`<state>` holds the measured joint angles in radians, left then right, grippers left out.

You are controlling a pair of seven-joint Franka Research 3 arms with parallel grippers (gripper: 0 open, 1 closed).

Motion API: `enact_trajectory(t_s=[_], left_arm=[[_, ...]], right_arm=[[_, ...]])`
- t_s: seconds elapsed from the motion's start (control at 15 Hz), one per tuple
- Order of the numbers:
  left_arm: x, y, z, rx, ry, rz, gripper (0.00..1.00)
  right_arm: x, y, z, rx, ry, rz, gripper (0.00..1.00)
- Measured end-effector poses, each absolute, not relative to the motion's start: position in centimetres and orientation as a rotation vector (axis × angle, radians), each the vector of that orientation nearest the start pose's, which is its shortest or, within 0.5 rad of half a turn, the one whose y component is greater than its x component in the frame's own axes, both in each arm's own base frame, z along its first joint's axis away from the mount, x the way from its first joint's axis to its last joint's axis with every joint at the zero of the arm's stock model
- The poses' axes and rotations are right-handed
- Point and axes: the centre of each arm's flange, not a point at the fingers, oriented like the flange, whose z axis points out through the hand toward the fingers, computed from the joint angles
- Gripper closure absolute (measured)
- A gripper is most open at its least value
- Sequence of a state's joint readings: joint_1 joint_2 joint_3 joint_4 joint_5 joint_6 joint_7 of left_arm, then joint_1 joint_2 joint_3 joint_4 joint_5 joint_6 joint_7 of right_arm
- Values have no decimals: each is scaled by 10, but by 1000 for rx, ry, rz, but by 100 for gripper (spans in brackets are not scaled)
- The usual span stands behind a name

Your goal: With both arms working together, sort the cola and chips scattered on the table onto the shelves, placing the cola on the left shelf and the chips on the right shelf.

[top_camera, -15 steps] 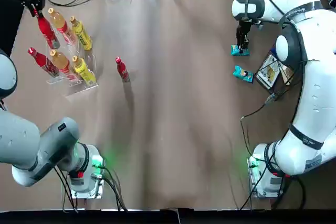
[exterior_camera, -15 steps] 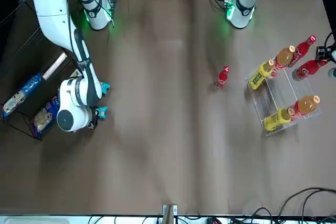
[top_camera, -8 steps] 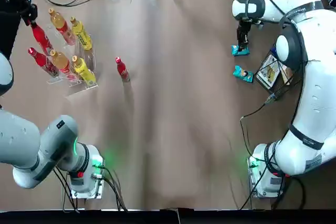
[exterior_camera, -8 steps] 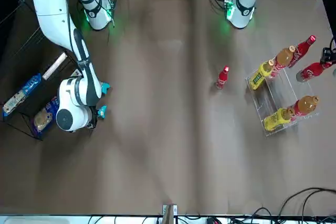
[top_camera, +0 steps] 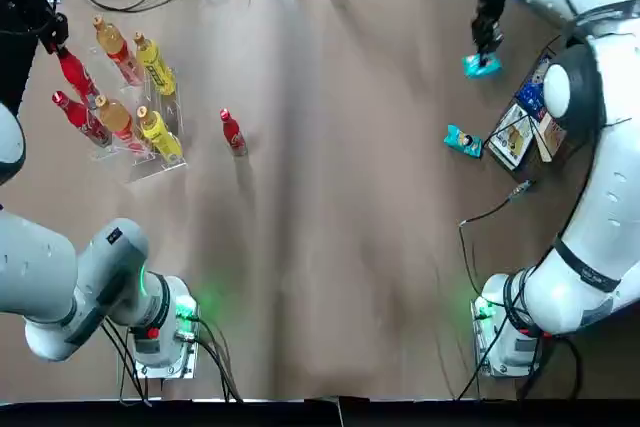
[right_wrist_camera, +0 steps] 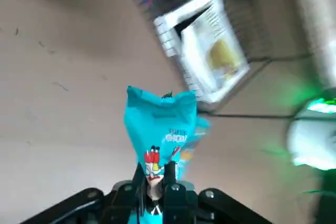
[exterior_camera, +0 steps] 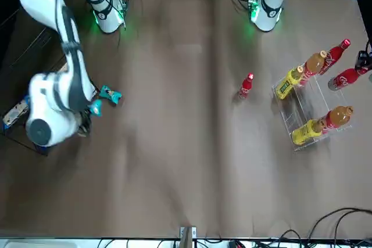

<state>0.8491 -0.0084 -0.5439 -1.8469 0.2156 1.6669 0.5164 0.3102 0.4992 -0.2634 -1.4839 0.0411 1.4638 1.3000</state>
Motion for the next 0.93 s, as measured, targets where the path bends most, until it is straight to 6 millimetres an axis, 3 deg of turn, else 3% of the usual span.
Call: enact_trajectory(t_s=[0.13, 0.27, 0.47, 0.73, 0.93], left_arm=[[506, 182, 510, -2961, 366, 373, 68], [501, 182, 510, -2955, 359, 384, 68], [496, 182, 510, -2950, 357, 392, 68], [494, 181, 509, -2947, 358, 396, 68], [492, 179, 508, -2936, 362, 382, 68]], right_arm=[[619, 48, 422, -2914, 1934, 658, 84], [610, 33, 462, -3042, 1825, 688, 84], [603, 11, 508, -3260, 1577, 694, 84], [587, -17, 569, -3445, 1402, 602, 84], [580, -36, 590, -3549, 1305, 602, 84]])
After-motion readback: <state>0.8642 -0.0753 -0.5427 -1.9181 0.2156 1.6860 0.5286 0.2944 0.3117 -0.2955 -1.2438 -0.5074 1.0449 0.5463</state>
